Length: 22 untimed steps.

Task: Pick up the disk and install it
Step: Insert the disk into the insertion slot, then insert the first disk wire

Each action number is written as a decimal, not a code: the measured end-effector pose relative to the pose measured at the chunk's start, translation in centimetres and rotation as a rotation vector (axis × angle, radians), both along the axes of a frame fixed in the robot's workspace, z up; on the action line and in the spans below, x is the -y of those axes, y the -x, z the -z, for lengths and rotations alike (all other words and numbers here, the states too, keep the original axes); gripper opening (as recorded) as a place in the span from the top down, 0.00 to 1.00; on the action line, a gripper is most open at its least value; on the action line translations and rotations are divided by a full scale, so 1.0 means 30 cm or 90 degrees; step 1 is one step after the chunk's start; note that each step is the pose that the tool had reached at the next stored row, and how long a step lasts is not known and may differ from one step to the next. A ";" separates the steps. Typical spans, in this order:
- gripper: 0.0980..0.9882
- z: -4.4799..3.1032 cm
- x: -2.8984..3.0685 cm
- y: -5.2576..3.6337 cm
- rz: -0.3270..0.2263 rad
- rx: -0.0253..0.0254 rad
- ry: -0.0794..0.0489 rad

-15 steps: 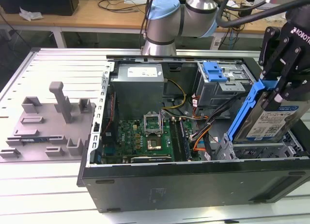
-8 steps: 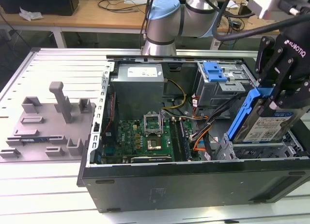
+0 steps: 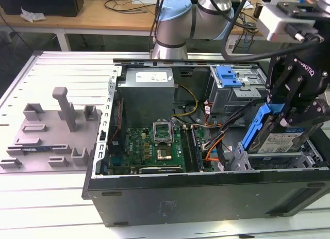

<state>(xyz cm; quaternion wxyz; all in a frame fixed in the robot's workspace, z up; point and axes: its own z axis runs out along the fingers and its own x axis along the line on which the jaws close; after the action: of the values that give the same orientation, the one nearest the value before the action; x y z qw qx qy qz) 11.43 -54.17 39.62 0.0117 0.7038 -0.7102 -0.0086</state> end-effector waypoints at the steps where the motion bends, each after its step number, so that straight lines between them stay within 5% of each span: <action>1: 0.69 0.004 0.000 0.000 0.000 -0.0001 0.000; 3: 0.48 0.007 0.000 0.000 0.000 -0.0002 0.000; 18: 0.48 0.007 -0.001 0.000 0.000 -0.0002 0.000; 22: 0.48 0.007 -0.064 0.000 0.000 0.0000 0.001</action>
<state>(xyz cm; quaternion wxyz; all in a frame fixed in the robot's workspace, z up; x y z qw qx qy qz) 11.44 -52.24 39.40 0.0122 0.7040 -0.7101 -0.0081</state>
